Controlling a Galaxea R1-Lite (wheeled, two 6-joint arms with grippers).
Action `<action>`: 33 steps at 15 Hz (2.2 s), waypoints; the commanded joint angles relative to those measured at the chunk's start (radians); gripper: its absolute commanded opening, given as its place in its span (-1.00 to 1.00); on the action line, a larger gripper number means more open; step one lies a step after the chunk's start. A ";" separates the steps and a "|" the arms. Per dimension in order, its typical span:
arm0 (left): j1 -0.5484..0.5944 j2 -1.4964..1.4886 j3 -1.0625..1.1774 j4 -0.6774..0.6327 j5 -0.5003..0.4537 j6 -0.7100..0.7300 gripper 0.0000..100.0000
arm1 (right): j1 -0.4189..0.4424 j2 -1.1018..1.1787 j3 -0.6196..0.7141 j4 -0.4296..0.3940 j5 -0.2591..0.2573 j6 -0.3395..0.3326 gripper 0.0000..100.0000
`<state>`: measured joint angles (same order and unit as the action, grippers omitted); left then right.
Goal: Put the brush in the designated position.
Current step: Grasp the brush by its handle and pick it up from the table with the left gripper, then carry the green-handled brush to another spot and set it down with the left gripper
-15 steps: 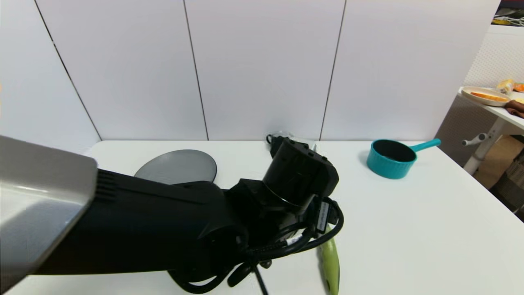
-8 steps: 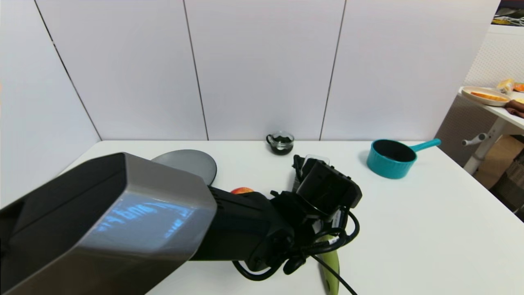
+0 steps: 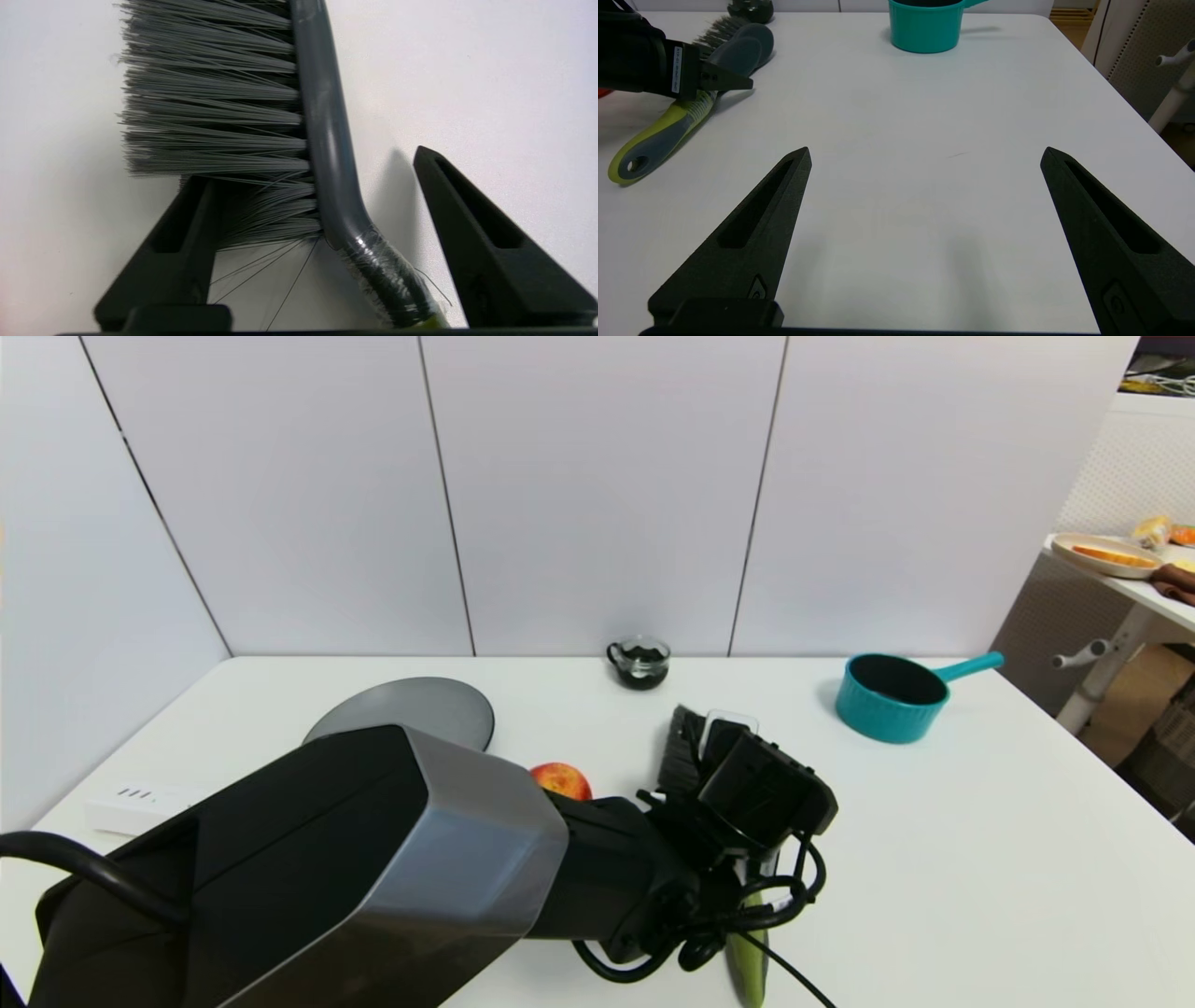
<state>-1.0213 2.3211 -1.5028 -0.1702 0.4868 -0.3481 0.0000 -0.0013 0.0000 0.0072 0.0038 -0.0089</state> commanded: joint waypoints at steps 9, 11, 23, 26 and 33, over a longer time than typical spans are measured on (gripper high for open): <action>0.001 -0.048 0.006 0.009 0.052 0.008 -1.00 | 0.000 0.001 0.002 0.000 0.001 0.000 1.00; 0.001 -0.054 0.003 0.011 0.050 0.011 -1.00 | 0.000 0.001 0.002 0.000 0.001 0.000 1.00; -0.010 -0.108 -0.132 0.080 0.042 0.075 -1.00 | 0.000 0.001 0.002 0.000 0.001 0.000 1.00; -0.010 -0.112 -0.252 0.129 0.041 0.074 -1.00 | 0.000 0.001 0.002 0.000 0.001 0.000 1.00; 0.055 -0.143 -0.459 0.129 0.049 0.115 -1.00 | 0.000 0.001 0.002 0.000 0.001 0.000 1.00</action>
<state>-1.0064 2.2019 -1.9098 -0.0383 0.5296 -0.2617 0.0000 -0.0013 0.0000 0.0077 0.0036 -0.0085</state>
